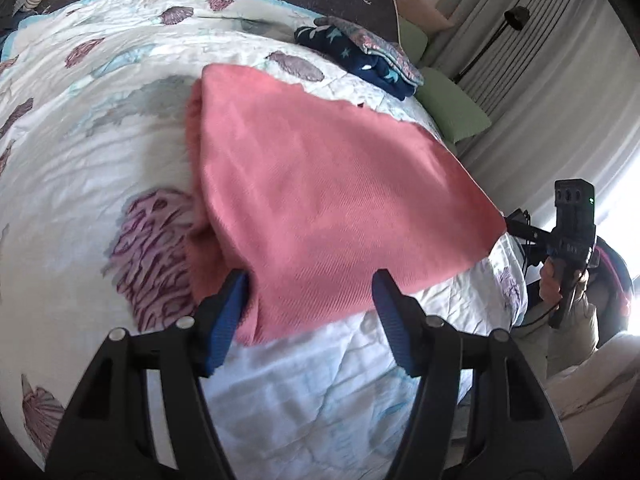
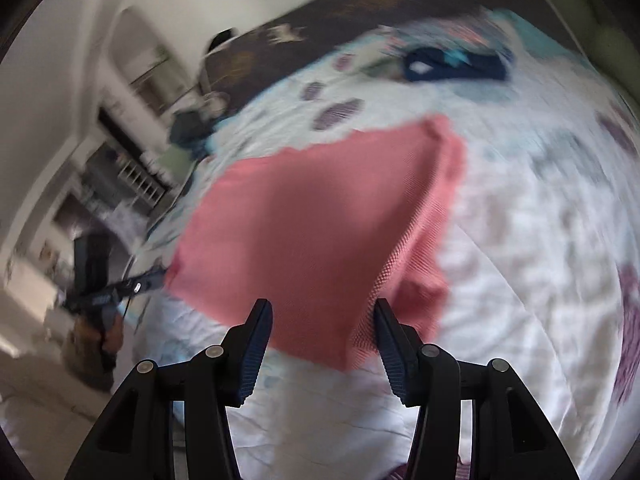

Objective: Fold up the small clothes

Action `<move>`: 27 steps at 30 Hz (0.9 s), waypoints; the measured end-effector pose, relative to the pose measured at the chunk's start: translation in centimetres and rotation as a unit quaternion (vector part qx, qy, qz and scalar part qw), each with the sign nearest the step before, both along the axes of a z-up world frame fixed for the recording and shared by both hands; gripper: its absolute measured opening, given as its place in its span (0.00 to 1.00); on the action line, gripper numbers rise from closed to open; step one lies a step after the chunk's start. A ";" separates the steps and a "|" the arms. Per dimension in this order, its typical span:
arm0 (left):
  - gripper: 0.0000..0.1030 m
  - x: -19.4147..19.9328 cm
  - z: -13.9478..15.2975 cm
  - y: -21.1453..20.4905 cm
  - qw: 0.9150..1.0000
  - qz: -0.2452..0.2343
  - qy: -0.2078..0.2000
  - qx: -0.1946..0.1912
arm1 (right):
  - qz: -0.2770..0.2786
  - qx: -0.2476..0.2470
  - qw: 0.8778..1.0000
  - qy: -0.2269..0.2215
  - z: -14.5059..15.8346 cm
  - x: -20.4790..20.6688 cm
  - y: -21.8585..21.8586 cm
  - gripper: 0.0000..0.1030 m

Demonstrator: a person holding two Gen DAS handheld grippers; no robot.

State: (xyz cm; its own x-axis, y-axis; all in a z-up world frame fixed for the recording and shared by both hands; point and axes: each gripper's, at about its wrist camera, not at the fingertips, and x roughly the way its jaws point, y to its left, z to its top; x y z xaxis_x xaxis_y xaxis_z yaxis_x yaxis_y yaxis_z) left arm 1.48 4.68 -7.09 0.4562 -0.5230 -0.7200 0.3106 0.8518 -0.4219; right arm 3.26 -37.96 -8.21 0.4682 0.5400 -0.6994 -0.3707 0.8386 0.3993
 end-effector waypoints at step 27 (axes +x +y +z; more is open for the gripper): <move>0.53 0.0 -1.3 2.1 0.997 0.058 0.021 0.043 | 0.135 -0.375 0.917 0.030 -2.8 -1.5 -2.7 0.01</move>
State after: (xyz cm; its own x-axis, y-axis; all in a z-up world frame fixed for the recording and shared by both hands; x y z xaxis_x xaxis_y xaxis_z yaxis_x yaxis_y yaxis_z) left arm 1.51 6.76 -8.39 0.4783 -0.4043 -0.7796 0.1907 0.9144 -0.3571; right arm 1.80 -40.66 -10.98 0.3360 -0.0121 -0.9418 -0.6012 0.7670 -0.2243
